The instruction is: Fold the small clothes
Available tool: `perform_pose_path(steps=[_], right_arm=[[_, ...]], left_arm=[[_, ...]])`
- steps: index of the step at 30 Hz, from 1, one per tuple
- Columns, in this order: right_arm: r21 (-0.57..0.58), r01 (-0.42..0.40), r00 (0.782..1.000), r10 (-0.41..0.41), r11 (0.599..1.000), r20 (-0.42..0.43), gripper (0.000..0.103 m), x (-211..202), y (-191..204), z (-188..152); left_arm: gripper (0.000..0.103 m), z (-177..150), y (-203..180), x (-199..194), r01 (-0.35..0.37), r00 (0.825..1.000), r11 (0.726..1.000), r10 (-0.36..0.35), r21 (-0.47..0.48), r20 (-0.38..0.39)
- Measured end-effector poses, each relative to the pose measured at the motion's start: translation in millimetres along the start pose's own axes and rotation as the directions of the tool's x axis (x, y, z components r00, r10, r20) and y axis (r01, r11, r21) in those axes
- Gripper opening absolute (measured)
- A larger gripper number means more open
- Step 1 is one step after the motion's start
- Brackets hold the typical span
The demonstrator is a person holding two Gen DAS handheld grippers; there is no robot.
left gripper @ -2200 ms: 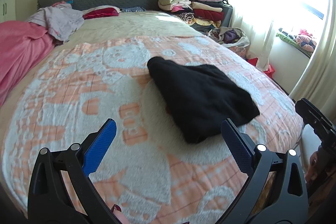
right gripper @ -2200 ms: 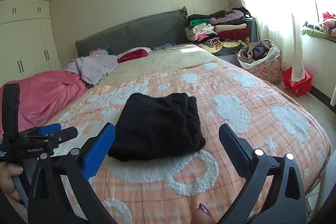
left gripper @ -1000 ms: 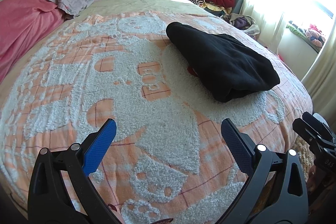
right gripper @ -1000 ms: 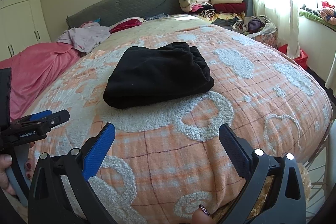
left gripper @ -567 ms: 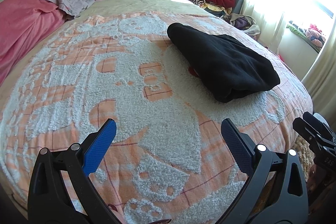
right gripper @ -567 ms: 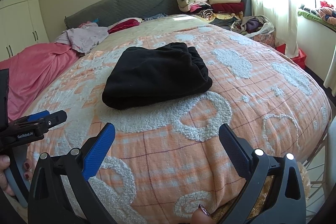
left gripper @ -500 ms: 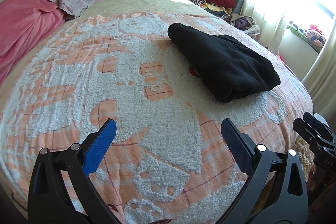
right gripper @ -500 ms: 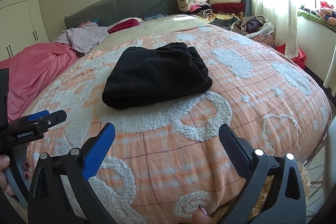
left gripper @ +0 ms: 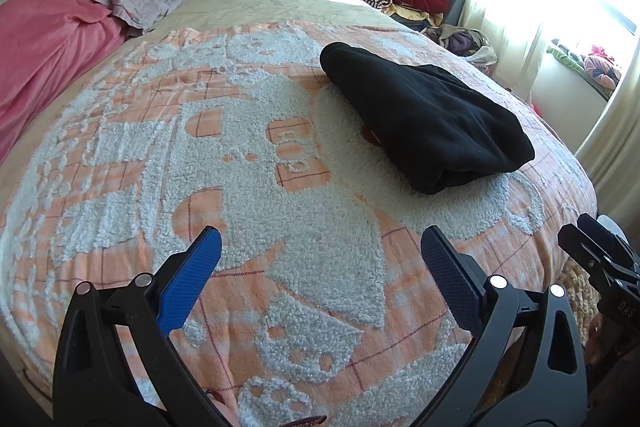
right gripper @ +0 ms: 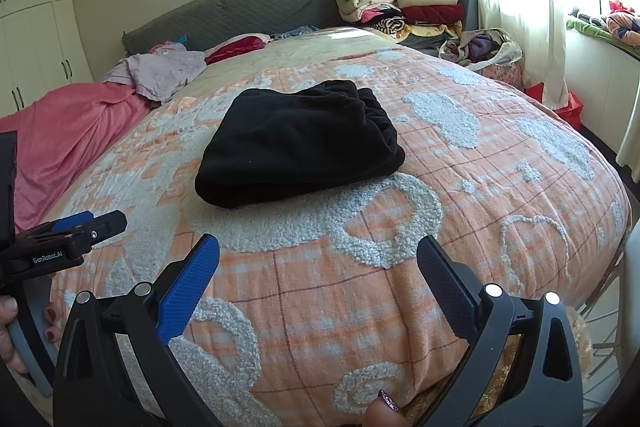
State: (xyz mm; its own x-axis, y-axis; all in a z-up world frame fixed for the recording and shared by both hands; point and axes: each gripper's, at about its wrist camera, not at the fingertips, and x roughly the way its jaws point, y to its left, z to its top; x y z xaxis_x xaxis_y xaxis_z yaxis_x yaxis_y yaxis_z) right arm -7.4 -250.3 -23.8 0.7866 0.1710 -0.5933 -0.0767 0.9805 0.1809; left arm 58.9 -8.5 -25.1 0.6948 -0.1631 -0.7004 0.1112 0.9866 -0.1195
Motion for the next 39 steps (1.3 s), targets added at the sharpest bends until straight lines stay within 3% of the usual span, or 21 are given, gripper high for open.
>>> perform_pose_path(steps=[39], right_arm=[[0.003, 0.037, 0.999, -0.037, 0.999, 0.001, 0.098, -0.2, -6.2, -5.9]], left_arm=[[0.094, -3.4, -1.1, -3.4, 0.016, 1.0, 1.0, -0.016, 0.013, 0.007]])
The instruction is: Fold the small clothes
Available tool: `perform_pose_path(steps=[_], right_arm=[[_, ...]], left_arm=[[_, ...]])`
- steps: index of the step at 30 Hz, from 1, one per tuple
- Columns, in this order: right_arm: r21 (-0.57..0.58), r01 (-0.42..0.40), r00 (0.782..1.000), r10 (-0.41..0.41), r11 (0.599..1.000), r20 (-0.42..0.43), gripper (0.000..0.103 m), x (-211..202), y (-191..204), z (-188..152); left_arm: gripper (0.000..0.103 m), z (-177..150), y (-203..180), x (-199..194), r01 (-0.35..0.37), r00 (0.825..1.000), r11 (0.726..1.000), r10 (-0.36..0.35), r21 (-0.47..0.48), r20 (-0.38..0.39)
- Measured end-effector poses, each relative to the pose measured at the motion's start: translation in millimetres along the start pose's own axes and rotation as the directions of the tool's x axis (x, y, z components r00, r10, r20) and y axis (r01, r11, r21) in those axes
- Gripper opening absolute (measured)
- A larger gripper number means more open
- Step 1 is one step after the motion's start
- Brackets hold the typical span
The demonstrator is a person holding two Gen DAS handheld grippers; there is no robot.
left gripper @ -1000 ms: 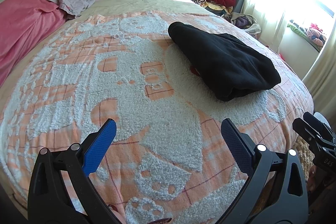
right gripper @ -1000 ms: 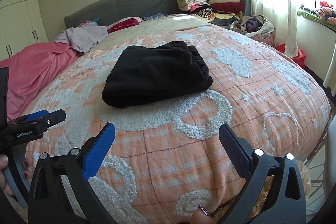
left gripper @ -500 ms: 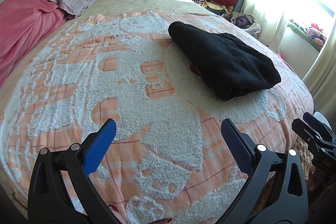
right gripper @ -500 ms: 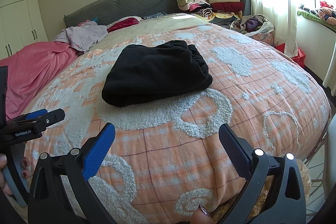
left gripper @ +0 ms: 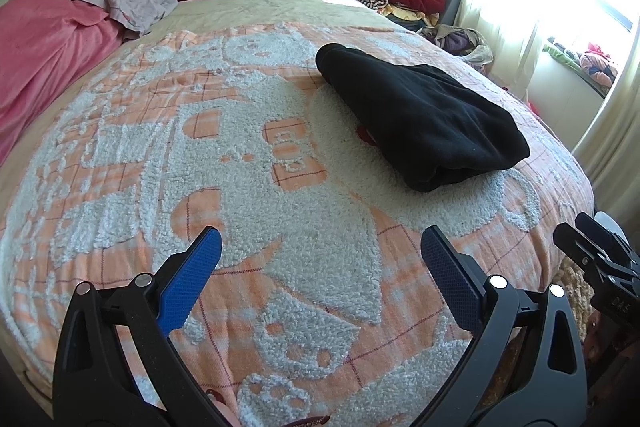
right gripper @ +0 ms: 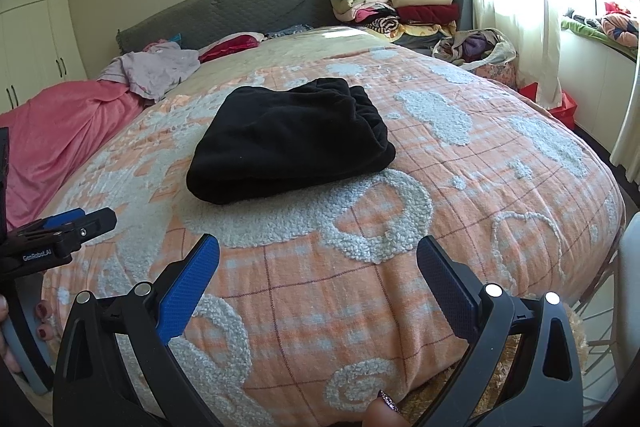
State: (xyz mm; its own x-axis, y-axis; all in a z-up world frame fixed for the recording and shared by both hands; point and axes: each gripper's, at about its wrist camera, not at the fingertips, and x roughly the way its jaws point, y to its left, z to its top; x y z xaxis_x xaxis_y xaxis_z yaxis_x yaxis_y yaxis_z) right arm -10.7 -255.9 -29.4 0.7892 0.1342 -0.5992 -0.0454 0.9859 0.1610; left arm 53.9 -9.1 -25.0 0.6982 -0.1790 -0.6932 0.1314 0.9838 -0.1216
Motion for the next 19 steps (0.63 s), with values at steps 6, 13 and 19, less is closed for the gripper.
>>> perform_pose_path(steps=[6, 13, 19], right_arm=[[0.073, 0.089, 0.996, -0.091, 0.993, 0.022, 0.098, -9.6, -33.6, 2.2], [0.309, 0.311, 0.943, -0.333, 0.899, 0.018, 0.098, -40.9, -174.5, 6.2], [0.469, 0.667, 0.718, -0.667, 0.578, -0.198, 0.098, -56.8, -385.2, -22.5]], left_arm=[[0.094, 2.6, 2.6, 4.7, -0.034, 0.999, 0.999, 0.035, 0.001, -0.02], [0.094, 24.8, 81.1, 4.9, -0.158, 0.987, 0.974, 0.149, -0.165, -0.066], [0.094, 56.4, 248.3, -13.5, -0.467, 0.884, 0.828, 0.442, -0.312, -0.15]])
